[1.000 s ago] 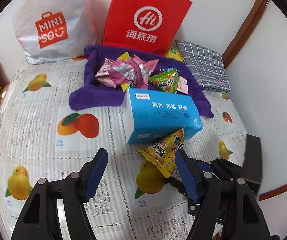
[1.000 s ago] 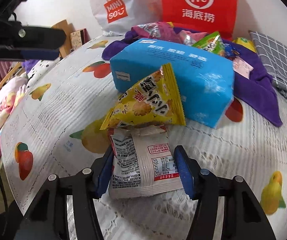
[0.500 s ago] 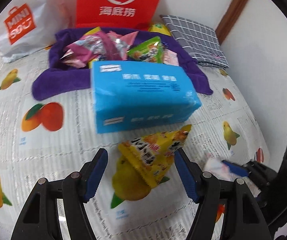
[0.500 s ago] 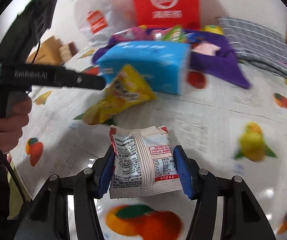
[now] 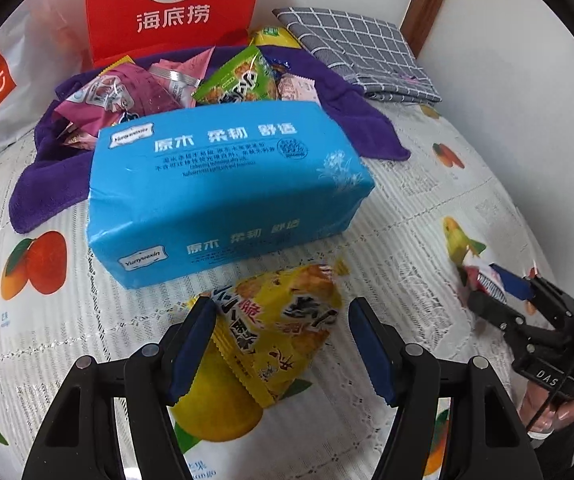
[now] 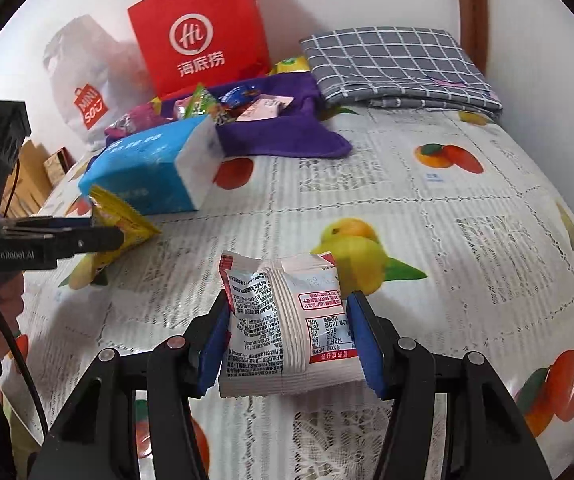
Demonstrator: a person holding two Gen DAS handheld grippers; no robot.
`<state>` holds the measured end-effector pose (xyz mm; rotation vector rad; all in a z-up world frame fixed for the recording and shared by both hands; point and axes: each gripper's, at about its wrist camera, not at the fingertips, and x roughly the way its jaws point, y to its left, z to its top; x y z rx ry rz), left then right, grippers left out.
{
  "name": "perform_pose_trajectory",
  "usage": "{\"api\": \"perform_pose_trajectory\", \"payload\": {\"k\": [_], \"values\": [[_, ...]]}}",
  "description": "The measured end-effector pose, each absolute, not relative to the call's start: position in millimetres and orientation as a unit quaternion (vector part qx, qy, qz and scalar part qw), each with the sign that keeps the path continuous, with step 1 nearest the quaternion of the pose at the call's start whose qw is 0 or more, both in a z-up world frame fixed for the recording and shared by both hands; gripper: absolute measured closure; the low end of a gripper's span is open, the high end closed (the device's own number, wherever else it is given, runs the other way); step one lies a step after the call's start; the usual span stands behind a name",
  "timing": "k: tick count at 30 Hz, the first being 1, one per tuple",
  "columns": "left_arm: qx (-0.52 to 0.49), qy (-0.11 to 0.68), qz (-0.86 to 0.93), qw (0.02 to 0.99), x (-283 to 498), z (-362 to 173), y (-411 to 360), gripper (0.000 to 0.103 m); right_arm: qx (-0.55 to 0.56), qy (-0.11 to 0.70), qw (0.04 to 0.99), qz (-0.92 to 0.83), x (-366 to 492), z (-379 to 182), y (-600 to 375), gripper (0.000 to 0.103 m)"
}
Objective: Organize snacks
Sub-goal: 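Grasp the white red-labelled packet with the right tool while the left tool grasps the yellow chip bag, then lift both snacks and carry them toward the purple towel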
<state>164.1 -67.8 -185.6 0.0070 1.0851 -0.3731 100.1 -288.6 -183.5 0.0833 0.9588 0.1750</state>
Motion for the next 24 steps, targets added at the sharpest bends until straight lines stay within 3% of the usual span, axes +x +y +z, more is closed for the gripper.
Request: {"api": "perform_pose_trajectory", "payload": {"k": [9, 14, 24], "values": [[0.026, 0.497, -0.169, 0.851, 161.1, -192.7, -72.8, 0.037, 0.035, 0.453, 0.888, 0.070, 105.7, -187.5, -282.9, 0.046], [0.051, 0.483, -0.162, 0.859, 151.9, -190.6, -71.7, 0.044, 0.026, 0.449, 0.891, 0.060, 110.1, -190.4, -277.4, 0.045], [0.004, 0.477, -0.098, 0.873, 131.2, -192.5, -12.1, 0.044, -0.007, 0.455, 0.885, 0.095, 126.5, -191.6, -244.6, 0.045]]}}
